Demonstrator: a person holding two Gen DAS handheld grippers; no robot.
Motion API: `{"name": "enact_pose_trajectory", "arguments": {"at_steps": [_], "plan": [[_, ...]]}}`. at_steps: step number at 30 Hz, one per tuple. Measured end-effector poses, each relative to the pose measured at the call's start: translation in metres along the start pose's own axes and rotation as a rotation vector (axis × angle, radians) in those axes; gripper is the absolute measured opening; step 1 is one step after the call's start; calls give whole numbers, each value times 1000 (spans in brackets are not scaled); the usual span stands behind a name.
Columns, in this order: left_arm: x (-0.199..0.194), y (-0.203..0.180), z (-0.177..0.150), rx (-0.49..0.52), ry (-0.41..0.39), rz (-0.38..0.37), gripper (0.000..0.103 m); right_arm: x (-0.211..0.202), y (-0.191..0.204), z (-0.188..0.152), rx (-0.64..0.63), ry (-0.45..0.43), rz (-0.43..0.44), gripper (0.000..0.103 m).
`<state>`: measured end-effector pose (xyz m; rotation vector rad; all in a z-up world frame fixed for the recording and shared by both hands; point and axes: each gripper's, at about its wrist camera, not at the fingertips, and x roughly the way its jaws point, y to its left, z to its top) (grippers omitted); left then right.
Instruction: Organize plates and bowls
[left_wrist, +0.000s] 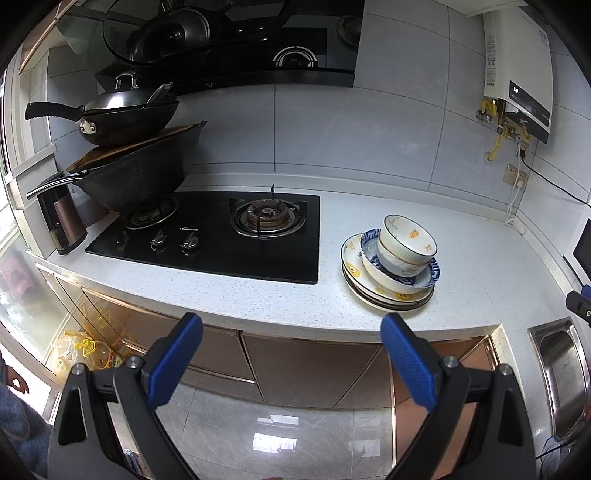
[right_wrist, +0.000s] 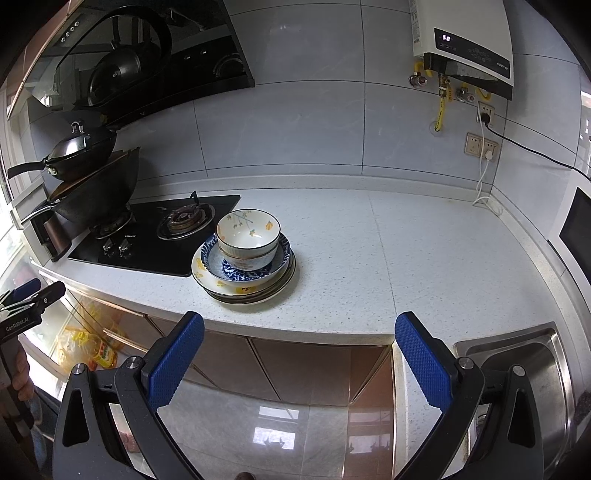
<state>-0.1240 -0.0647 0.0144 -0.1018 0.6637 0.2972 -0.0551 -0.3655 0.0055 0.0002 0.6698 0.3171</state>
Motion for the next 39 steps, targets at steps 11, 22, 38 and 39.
{"name": "enact_pose_trajectory", "arguments": {"at_steps": [11, 22, 38, 39], "plan": [[1, -2, 0, -1, 2, 0, 98, 0, -2, 0, 0, 1, 1, 102], [1, -3, 0, 1, 2, 0, 98, 1, -4, 0, 1, 1, 2, 102], [0, -6, 0, 2, 0, -1, 98, -2, -4, -1, 2, -2, 0, 102], [0, -5, 0, 1, -1, 0, 98, -2, -4, -1, 2, -2, 1, 102]]}}
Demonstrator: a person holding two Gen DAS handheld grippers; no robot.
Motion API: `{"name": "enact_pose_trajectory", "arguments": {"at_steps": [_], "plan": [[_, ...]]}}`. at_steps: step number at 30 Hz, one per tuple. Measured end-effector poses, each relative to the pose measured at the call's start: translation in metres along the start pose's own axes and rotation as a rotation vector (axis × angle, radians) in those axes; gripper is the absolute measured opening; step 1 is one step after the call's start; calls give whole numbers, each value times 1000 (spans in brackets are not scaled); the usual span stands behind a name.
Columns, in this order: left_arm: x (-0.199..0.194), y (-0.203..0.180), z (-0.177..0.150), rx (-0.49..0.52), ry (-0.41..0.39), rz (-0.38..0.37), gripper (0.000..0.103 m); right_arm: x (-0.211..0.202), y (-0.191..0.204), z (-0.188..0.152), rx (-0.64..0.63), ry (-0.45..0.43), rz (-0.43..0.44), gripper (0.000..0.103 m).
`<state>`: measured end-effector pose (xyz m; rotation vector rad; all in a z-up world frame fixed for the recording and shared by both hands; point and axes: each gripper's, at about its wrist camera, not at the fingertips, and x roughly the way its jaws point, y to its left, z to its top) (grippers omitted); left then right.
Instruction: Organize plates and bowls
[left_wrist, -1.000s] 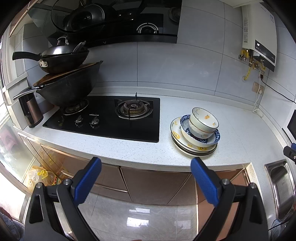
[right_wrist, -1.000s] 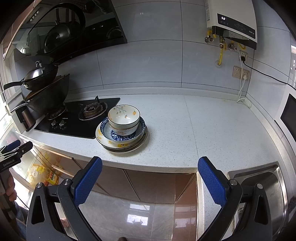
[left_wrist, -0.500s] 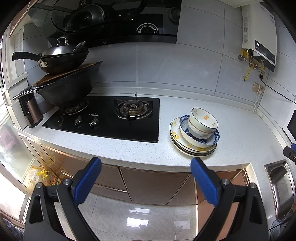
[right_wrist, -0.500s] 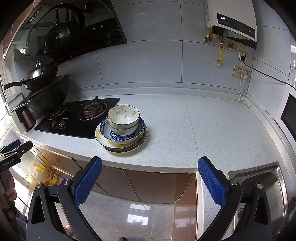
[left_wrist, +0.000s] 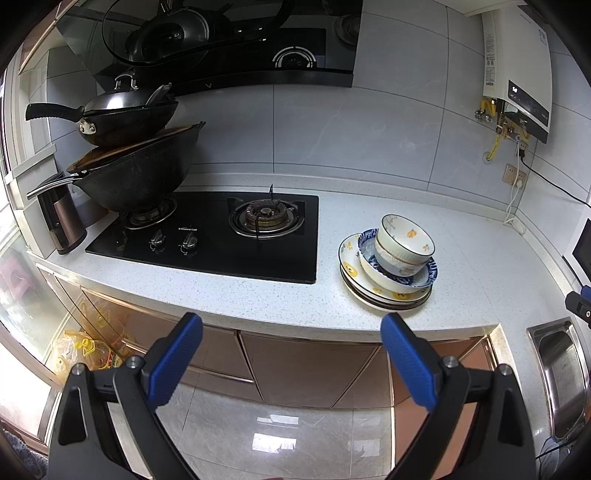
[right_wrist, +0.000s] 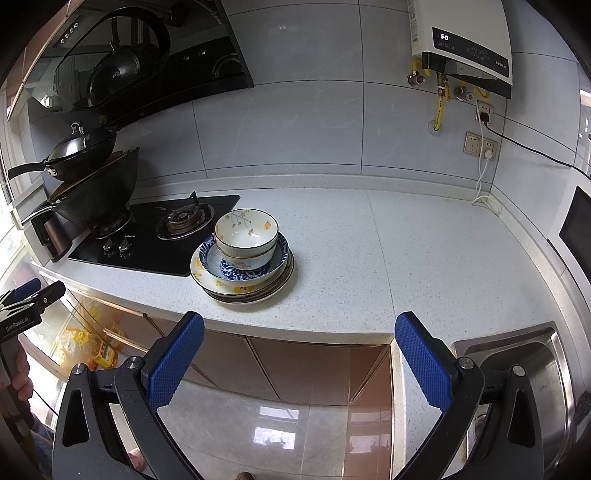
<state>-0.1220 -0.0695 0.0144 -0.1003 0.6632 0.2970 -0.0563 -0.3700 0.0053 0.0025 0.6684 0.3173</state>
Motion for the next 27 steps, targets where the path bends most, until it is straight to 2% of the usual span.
{"name": "enact_pose_trajectory", "arguments": {"at_steps": [27], "plan": [[-8, -2, -2, -3, -8, 0, 98, -7, 5, -2, -5, -6, -2, 102]]}}
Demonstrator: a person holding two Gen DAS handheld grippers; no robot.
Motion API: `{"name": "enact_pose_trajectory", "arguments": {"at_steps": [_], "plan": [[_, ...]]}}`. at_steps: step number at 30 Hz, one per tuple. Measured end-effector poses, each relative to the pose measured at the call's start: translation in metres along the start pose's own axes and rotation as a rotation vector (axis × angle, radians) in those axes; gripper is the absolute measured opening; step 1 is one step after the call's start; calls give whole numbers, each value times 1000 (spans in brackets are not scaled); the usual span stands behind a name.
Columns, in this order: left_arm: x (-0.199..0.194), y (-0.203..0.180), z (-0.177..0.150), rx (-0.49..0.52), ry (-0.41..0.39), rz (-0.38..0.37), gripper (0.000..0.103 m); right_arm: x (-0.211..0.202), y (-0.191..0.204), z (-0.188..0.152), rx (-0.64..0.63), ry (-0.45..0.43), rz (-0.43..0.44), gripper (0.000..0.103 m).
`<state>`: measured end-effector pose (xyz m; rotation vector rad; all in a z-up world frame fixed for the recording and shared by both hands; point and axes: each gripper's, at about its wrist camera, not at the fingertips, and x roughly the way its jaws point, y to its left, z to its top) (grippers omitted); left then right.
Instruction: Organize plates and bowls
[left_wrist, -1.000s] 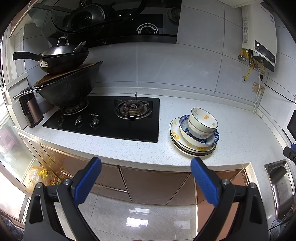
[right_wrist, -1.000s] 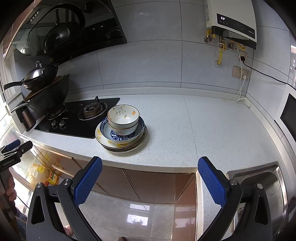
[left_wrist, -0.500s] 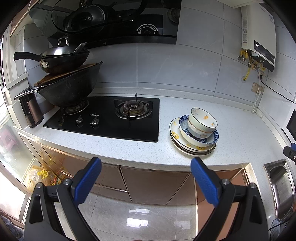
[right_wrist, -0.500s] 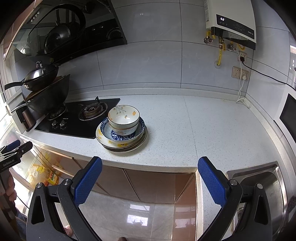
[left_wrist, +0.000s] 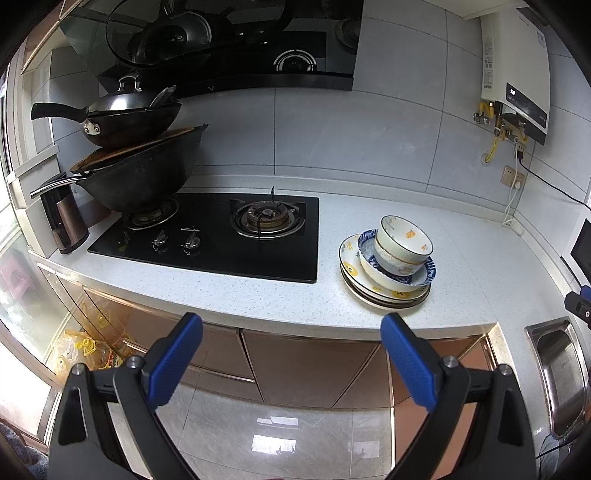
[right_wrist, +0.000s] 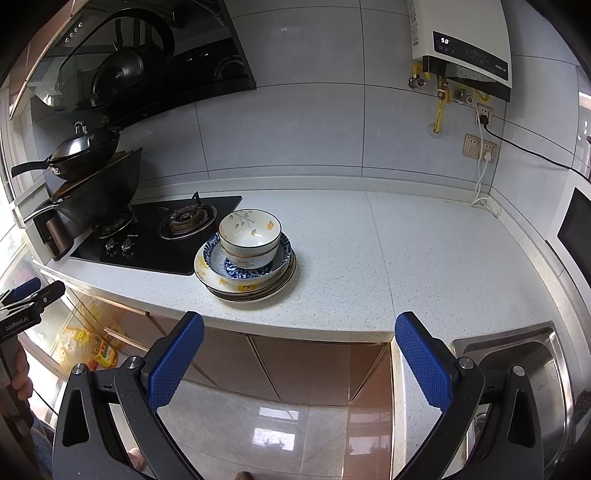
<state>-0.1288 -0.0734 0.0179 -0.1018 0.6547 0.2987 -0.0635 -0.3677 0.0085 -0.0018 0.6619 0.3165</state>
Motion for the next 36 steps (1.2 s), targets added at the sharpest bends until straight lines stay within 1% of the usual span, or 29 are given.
{"name": "enact_pose_trajectory", "arguments": {"at_steps": [10, 36], "plan": [[-8, 7, -4, -6, 0, -1, 98, -3, 2, -2, -1, -1, 0, 102], [-13, 12, -7, -5, -9, -6, 98, -7, 3, -4, -4, -5, -3, 102]]}}
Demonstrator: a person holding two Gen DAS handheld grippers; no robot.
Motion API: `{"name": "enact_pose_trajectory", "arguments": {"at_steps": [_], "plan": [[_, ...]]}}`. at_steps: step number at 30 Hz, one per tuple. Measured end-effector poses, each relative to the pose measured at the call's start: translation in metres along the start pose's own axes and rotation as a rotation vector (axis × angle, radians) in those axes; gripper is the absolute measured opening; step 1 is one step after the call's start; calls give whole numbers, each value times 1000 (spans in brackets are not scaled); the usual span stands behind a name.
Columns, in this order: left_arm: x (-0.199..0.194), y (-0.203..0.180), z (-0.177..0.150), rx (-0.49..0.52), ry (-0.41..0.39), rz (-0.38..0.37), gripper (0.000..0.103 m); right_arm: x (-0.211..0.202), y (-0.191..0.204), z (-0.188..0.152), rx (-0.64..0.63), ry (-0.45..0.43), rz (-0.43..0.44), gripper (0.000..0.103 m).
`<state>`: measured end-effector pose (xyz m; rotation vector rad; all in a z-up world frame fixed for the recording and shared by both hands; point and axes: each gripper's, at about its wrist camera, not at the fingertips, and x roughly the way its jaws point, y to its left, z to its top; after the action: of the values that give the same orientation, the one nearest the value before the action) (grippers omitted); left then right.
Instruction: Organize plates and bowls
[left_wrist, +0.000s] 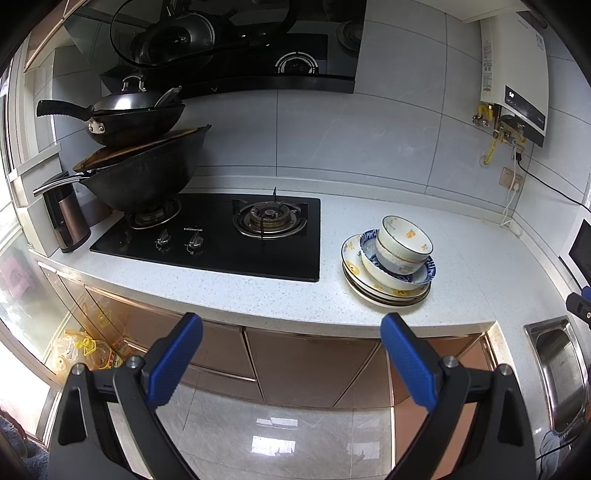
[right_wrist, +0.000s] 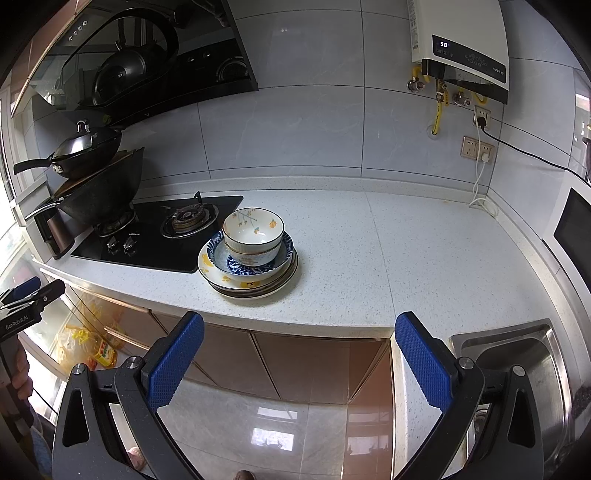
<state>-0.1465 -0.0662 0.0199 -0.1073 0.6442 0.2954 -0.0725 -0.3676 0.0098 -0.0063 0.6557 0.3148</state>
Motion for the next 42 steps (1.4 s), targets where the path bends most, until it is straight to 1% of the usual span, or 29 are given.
{"name": "enact_pose_trajectory", "arguments": {"at_steps": [4, 15, 27, 30, 33, 35, 38, 42], "plan": [[-1, 0, 1, 0, -8, 2, 98, -3, 1, 1, -3, -2, 0, 102], [-3, 1, 6, 14, -44, 43, 98, 0, 9, 7, -25, -6, 10, 102], [-1, 4, 7, 9, -35, 37, 98, 3, 13, 8, -30, -4, 8, 102], [-1, 3, 7, 13, -39, 49, 98, 3, 12, 8, -29, 0, 11, 102], [-1, 3, 6, 8, -38, 45, 98, 3, 12, 8, -35, 0, 10, 102], [-1, 3, 5, 11, -42, 57, 98, 4, 12, 7, -33, 2, 11, 102], [-2, 6, 5, -3, -39, 48, 98, 5, 11, 7, -34, 5, 10, 102], [-2, 9, 4, -15, -42, 55, 98, 6, 11, 6, -38, 6, 10, 102]]}}
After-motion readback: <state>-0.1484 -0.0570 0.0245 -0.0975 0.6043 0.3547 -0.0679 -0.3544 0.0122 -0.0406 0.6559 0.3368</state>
